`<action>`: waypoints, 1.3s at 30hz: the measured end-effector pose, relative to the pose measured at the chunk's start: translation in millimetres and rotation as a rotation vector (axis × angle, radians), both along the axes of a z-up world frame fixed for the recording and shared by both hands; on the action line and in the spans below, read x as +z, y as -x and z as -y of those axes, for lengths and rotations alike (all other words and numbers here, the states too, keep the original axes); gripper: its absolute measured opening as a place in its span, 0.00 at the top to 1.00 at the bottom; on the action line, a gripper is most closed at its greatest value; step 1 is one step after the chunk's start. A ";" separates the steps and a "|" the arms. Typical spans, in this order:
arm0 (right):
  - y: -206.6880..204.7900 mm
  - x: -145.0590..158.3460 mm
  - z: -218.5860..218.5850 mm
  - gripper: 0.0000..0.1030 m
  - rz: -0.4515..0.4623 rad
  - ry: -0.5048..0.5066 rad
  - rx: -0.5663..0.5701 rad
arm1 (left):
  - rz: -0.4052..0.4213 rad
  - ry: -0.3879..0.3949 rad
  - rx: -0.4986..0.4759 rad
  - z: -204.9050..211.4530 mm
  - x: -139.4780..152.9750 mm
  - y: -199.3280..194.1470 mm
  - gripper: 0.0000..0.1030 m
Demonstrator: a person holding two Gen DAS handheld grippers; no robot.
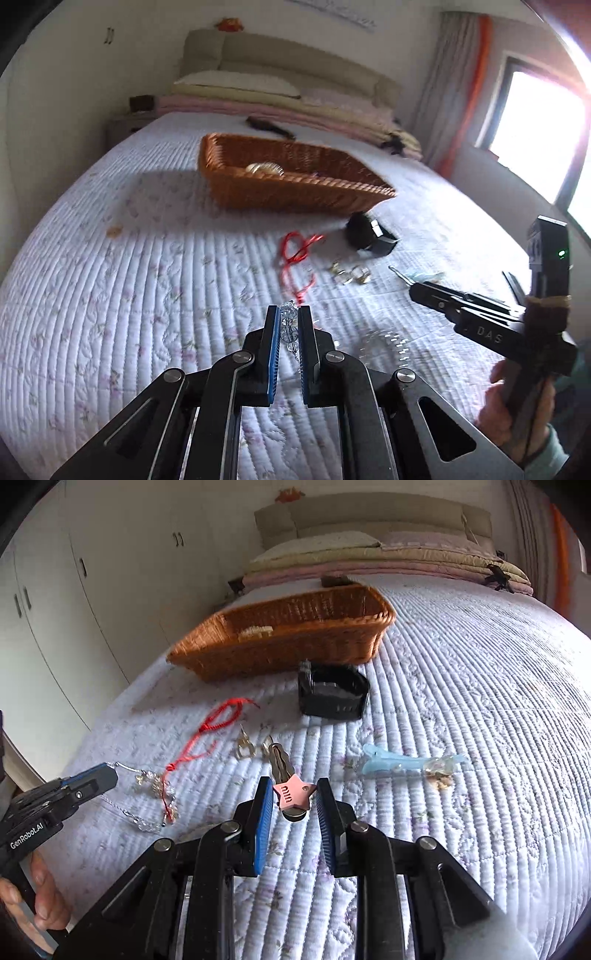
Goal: Organize jewelry
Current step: 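Grasp the silver crystal chain with the left tool while the right tool grasps the pink star keychain, then carry the chain and star keychain into the basket and open both tools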
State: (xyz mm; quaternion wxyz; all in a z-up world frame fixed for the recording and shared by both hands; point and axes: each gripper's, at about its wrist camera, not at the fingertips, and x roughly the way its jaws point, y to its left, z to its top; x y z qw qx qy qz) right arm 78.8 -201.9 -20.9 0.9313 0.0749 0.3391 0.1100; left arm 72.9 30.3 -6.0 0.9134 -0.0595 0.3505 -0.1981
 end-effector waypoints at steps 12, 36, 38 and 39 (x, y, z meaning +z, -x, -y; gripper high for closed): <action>26.7 36.6 0.1 0.74 0.080 -0.003 -0.007 | 0.123 0.110 -0.094 -8.5 53.2 16.8 0.91; -212.6 102.5 1.0 0.74 0.015 0.028 -0.076 | 0.156 0.164 0.008 38.6 80.6 -215.2 0.91; -232.3 85.9 2.7 0.74 -0.037 0.005 -0.079 | 0.119 0.161 0.017 40.9 63.9 -235.1 0.91; -240.0 77.3 3.2 0.74 -0.060 0.003 -0.082 | 0.107 0.157 0.023 42.0 57.4 -238.6 0.91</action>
